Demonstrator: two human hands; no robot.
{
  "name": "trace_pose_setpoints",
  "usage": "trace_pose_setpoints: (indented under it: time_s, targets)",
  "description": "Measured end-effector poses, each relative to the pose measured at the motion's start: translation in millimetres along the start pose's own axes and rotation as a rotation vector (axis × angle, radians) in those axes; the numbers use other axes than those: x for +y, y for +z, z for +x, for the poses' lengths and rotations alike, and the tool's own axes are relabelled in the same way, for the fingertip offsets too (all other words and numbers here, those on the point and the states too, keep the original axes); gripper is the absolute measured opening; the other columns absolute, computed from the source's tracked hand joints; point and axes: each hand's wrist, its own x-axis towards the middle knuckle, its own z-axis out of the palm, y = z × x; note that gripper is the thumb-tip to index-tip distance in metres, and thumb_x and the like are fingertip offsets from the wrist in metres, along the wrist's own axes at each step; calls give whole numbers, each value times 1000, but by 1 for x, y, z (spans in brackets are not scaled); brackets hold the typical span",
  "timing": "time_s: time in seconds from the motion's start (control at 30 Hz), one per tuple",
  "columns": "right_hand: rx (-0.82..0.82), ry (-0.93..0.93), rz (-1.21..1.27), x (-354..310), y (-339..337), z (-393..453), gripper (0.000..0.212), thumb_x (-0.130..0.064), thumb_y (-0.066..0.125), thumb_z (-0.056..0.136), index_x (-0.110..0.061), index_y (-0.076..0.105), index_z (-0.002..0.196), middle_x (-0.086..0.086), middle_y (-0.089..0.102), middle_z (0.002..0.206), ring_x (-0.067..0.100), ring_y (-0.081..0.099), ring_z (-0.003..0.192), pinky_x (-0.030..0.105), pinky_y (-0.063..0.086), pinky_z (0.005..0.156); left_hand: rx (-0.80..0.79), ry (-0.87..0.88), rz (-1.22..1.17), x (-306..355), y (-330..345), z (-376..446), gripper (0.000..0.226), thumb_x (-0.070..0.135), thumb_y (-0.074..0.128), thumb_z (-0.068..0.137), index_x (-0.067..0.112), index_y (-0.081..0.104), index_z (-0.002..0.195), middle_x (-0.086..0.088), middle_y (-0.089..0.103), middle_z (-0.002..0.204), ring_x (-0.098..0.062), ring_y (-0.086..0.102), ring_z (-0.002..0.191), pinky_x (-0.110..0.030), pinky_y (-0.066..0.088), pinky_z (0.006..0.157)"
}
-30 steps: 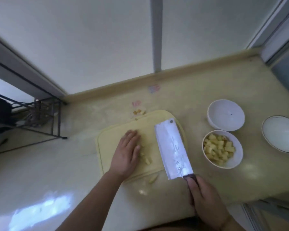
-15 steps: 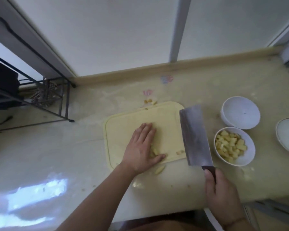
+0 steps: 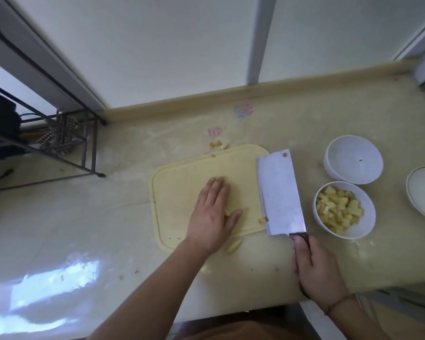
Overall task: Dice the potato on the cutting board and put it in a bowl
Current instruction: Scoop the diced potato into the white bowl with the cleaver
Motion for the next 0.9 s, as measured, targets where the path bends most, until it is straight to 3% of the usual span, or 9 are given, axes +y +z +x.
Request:
trace_pose_setpoints:
  time_s: [0.07, 0.13, 0.3, 0.5, 0.67, 0.77, 0.83, 0.9]
  targets:
    - [-23, -9, -12, -2, 5, 1, 22, -32, 44, 100, -29, 61, 86, -12, 65, 63, 5, 61, 66, 13, 41, 58, -1, -16, -8, 5, 3, -1, 67, 51, 43, 98, 3, 44, 145, -13, 37, 156, -28, 24, 148, -41, 22, 122]
    - [-46, 2, -32, -5, 11, 3, 19, -27, 45, 100, -27, 61, 89, -6, 62, 58, 10, 62, 66, 23, 42, 65, -14, -25, -28, 12, 5, -1, 67, 51, 37, 101, 3, 40, 148, -12, 34, 158, -27, 21, 150, -41, 21, 123]
    - [-164, 7, -109, -20, 26, 11, 28, -31, 42, 101, -14, 63, 107, 9, 71, 93, 29, 65, 92, 33, 45, 77, -9, -101, -149, 30, 8, 1, 76, 58, 14, 102, 4, 27, 154, -12, 25, 162, -23, 14, 152, -36, 12, 125]
    - [-321, -51, -256, -47, 47, 16, 33, -34, 38, 102, -12, 61, 110, 10, 70, 106, 29, 64, 100, 32, 45, 80, 82, -226, -336, 37, 9, 5, 75, 58, 18, 102, 6, 28, 154, -7, 24, 162, -17, 14, 152, -35, 14, 125]
    - [-401, 0, -182, -56, 43, 18, 30, -35, 35, 103, -14, 57, 102, 5, 64, 94, 27, 65, 91, 40, 55, 77, 159, -353, -581, 42, 0, 5, 74, 62, 22, 100, 12, 32, 153, 5, 33, 156, -3, 24, 146, -23, 21, 120]
    - [-416, -5, -124, -50, 38, 19, 30, -38, 33, 103, -20, 51, 86, -4, 62, 74, 22, 67, 83, 33, 52, 77, 196, -304, -665, 42, -3, 3, 66, 57, 24, 102, 15, 34, 151, 7, 35, 155, -2, 27, 145, -27, 25, 120]
    - [-444, 52, 3, -48, 35, 19, 38, -37, 30, 103, -12, 53, 86, 9, 67, 58, 21, 68, 62, 27, 54, 70, 194, -246, -726, 41, -6, 3, 57, 54, 26, 103, 22, 34, 149, 1, 36, 157, -8, 28, 147, -32, 27, 120]
    - [-460, 97, 92, -48, 32, 17, 45, -36, 27, 104, -6, 54, 85, 14, 68, 55, 23, 66, 49, 24, 53, 61, 201, -198, -797, 40, -12, 4, 55, 54, 26, 103, 22, 37, 147, -1, 36, 157, -12, 29, 147, -33, 27, 120]
